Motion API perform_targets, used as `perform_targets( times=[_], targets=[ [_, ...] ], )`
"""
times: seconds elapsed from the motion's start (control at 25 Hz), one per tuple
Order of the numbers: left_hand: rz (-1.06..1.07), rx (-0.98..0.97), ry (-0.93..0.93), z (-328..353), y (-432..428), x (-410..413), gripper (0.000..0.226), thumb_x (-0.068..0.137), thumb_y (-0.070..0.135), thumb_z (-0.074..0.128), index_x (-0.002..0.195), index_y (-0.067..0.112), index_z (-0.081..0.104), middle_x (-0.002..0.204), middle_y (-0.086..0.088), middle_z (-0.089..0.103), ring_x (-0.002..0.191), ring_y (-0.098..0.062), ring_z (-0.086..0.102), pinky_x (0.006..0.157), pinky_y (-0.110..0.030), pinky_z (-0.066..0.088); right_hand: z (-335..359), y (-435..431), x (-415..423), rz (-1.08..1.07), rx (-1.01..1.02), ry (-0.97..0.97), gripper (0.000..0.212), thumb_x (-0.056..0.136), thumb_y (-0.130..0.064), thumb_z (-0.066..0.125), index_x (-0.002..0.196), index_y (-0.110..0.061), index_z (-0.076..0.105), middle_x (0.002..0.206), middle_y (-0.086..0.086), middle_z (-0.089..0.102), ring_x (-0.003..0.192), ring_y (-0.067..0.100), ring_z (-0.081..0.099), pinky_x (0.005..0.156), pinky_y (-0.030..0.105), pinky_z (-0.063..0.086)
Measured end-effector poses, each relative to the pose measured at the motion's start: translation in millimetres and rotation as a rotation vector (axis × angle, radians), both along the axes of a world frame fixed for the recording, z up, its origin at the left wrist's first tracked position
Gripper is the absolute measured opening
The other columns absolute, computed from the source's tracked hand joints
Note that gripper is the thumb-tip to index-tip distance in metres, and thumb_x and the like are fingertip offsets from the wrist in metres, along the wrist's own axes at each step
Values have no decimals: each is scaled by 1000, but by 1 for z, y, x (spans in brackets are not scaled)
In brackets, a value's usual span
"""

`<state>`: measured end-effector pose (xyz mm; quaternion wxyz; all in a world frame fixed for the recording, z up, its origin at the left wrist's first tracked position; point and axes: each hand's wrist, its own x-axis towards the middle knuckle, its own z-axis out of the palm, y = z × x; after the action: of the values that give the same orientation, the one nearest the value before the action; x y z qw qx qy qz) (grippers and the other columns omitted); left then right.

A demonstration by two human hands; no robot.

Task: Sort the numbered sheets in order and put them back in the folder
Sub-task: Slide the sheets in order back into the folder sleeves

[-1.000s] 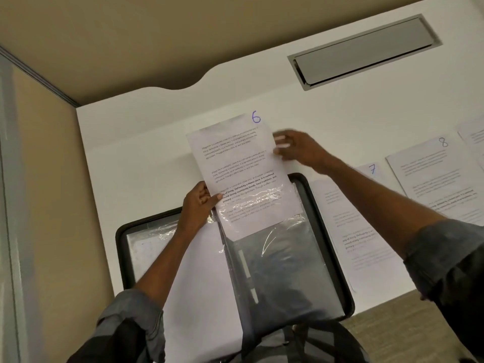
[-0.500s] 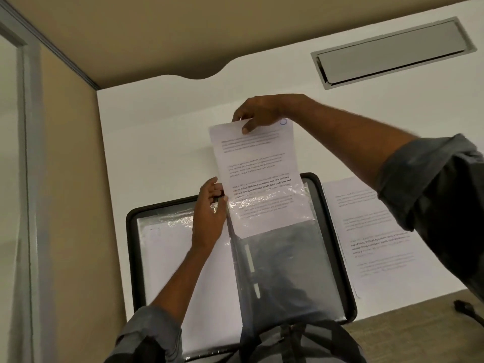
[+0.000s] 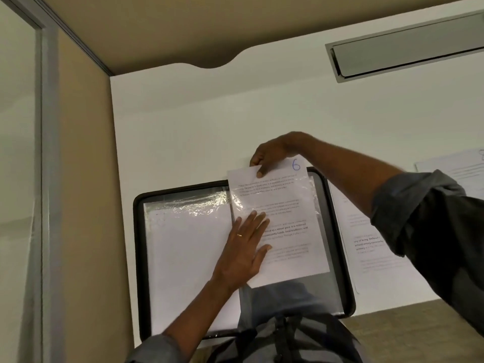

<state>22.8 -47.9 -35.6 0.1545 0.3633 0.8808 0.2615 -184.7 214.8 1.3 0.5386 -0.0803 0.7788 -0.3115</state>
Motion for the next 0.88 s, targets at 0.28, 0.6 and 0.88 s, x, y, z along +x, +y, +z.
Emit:
perform_targets(
  times=[0.28,0.6,0.88],
  targets=[
    [-103,-207,66,-14,1,41,70,107,51,40,163,17,17,172,0,5,159,-18,-1,129,-48,5,-7,-4,34,-53,-73,-143,18,93,-20,74,110,-24,75,107,3,78,98,26,75,88,40,61],
    [-38,-228,26,-17,18,75,75,106,57,38,164,19,9,172,2,1,158,-17,-4,128,-48,-2,-18,-21,49,26,-42,-263,18,91,-14,76,108,-21,77,102,5,79,88,19,76,84,37,61],
    [27,-312,74,-18,44,108,97,94,80,35,164,17,8,172,-3,-2,158,-23,-8,125,-53,-9,-17,-28,66,116,-34,-141,21,92,-23,75,110,-14,76,97,4,74,77,17,66,65,22,55]
  ],
)
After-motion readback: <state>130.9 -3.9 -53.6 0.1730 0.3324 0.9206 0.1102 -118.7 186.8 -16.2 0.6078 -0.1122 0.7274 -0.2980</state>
